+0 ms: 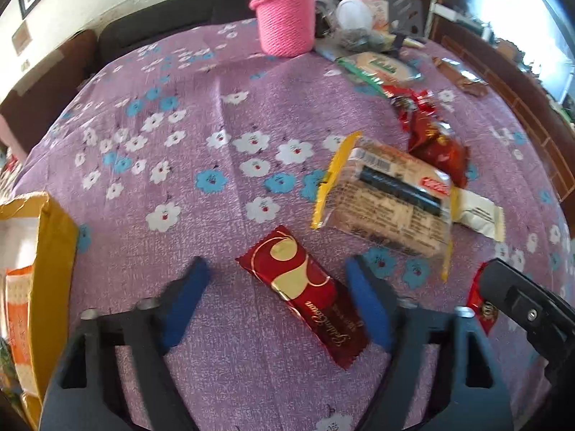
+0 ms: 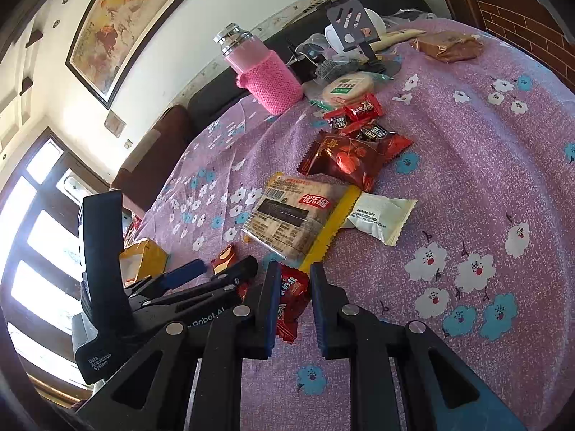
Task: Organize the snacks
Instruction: 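Grasp the red chocolate bar with left tool while right tool grasps red candy, then carry the chocolate bar and red candy into the tray and release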
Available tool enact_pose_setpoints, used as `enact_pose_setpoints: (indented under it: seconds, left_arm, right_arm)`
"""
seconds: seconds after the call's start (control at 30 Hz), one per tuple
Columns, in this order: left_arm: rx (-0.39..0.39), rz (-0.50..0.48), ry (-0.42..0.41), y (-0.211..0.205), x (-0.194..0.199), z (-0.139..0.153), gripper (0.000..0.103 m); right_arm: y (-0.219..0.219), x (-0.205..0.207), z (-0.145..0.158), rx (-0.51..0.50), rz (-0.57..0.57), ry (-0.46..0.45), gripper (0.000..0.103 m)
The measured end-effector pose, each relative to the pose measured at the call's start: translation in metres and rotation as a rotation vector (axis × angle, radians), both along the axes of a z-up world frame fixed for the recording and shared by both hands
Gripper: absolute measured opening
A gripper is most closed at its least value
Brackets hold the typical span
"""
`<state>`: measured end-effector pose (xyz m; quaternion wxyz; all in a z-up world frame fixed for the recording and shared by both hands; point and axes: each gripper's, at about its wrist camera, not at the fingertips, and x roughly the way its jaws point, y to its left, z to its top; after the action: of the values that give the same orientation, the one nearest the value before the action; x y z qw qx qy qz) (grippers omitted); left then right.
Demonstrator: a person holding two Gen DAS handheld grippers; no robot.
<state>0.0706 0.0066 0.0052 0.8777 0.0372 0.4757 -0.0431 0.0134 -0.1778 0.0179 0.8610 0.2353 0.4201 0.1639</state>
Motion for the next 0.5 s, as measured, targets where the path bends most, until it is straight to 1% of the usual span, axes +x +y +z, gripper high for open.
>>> enact_pose_setpoints:
  seconds: [0.03, 0.07, 0.17, 0.27, 0.4, 0.5]
  left_arm:
    - [0.010, -0.004, -0.009, 0.001, -0.001, 0.003, 0.042]
    - [0.013, -0.009, -0.006, 0.002, -0.001, 0.004, 0.026]
    - [0.001, -0.008, 0.000, 0.009, -0.001, 0.006, 0.025]
    - [-0.037, -0.002, 0.001, 0.019, -0.004, 0.011, 0.025]
    - [-0.071, 0.003, -0.019, 0.029, -0.019, 0.023, 0.025]
    - [-0.117, 0.015, -0.041, 0.042, -0.034, 0.039, 0.025]
  right_arm:
    - [0.001, 0.000, 0.000, -0.003, 0.002, -0.001, 0.017]
    - [0.002, 0.000, 0.000, -0.007, 0.004, -0.002, 0.017]
    - [0.004, 0.000, 0.001, -0.012, 0.010, -0.010, 0.017]
    - [0.005, -0.001, 0.001, -0.013, 0.014, -0.015, 0.017]
    - [0.007, -0.001, 0.001, -0.013, 0.023, -0.020, 0.017]
    - [0.008, -0.002, 0.003, 0.000, 0.037, -0.033, 0.017]
